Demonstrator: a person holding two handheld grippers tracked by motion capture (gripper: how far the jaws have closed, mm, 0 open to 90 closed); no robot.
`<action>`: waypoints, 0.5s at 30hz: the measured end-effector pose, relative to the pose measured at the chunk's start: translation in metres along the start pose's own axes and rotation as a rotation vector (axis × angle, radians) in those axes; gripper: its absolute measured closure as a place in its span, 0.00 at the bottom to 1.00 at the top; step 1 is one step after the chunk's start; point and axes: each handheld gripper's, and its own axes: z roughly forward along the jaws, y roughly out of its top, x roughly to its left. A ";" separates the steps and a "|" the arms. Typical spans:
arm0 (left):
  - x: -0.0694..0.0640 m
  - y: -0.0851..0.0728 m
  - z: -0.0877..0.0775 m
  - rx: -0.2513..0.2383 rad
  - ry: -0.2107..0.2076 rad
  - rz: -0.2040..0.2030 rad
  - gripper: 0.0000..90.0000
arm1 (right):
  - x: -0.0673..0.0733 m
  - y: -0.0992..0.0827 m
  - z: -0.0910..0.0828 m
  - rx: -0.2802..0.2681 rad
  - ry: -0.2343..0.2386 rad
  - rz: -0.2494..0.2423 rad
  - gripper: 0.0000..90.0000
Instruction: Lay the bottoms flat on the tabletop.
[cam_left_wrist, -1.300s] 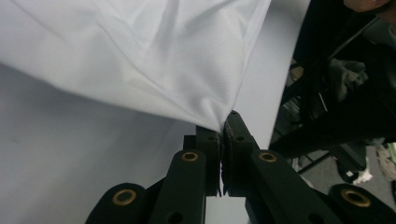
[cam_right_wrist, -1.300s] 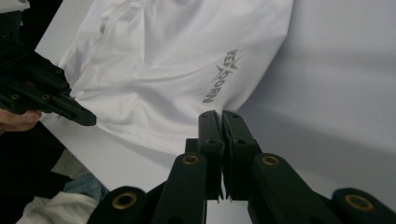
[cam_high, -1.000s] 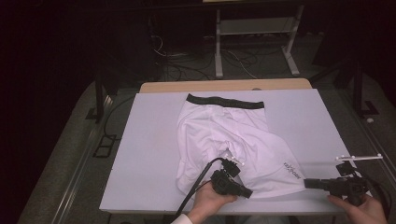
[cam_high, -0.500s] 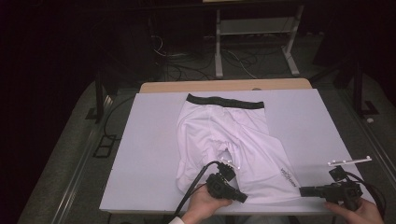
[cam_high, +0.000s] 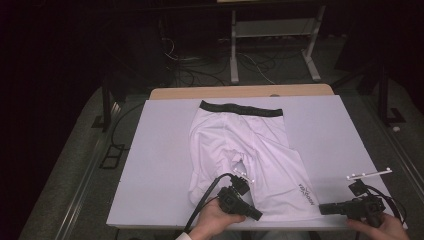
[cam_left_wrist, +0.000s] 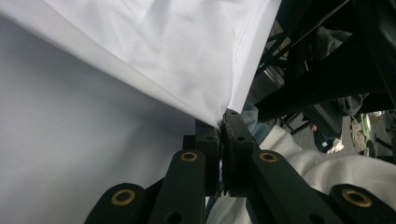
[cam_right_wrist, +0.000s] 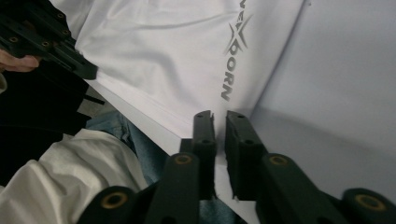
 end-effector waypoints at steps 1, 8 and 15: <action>0.001 0.000 -0.001 0.003 -0.004 -0.004 0.94 | 0.000 0.000 0.000 0.001 -0.008 -0.002 0.85; 0.001 -0.007 -0.008 -0.004 0.002 0.010 0.69 | 0.006 0.005 -0.006 -0.084 -0.075 -0.064 0.59; -0.005 -0.011 -0.018 -0.096 0.107 0.099 0.43 | 0.012 0.021 -0.005 -0.136 -0.115 -0.141 0.24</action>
